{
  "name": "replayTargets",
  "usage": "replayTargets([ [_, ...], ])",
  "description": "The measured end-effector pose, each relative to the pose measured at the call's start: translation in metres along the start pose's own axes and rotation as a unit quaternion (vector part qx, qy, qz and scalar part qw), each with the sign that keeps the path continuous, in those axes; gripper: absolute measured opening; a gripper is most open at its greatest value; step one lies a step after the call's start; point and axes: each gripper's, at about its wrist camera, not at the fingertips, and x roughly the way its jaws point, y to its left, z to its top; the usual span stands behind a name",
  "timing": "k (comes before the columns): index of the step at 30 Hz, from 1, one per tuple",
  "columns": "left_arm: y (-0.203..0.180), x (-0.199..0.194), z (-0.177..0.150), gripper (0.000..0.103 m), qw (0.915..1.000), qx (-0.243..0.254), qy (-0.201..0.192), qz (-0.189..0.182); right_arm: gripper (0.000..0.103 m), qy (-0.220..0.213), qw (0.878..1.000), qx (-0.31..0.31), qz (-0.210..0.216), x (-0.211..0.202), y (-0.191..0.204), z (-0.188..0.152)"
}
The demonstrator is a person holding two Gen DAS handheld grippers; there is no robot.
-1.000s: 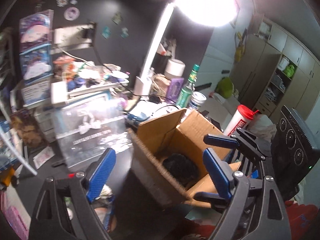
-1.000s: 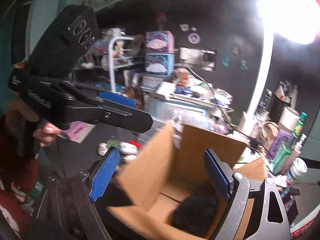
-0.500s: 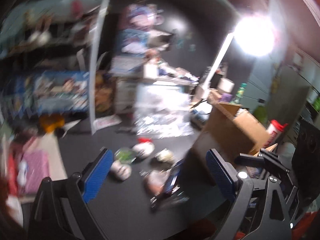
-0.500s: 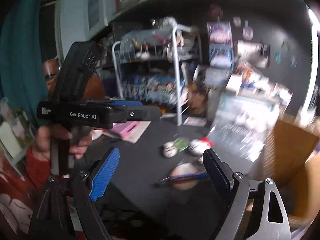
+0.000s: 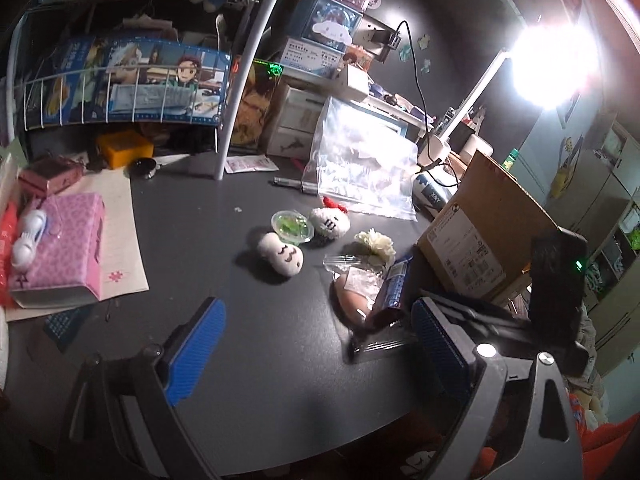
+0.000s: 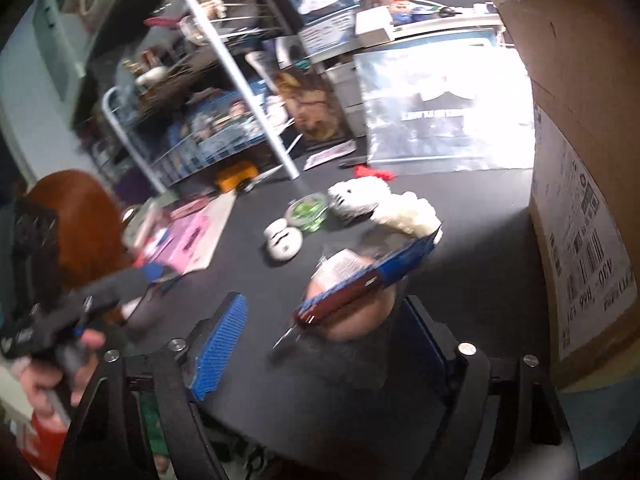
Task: Organize objects
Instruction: 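Return the right gripper to the desk and grasp the blue snack packet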
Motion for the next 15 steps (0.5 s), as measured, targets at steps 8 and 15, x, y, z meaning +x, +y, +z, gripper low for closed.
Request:
replayTargets([
  [8, 0.014, 0.002, 0.005, 0.093, 1.0000, -0.001, 0.003, 0.009, 0.045, 0.018, 0.997, -0.003, -0.071, 0.015, -0.010, -0.004],
  [15, 0.016, 0.010, 0.009, 0.093, 0.9999, 0.005, 0.009, -0.003, 0.045, 0.016, 0.996, 0.009, -0.089, 0.010, -0.018, -0.011],
])
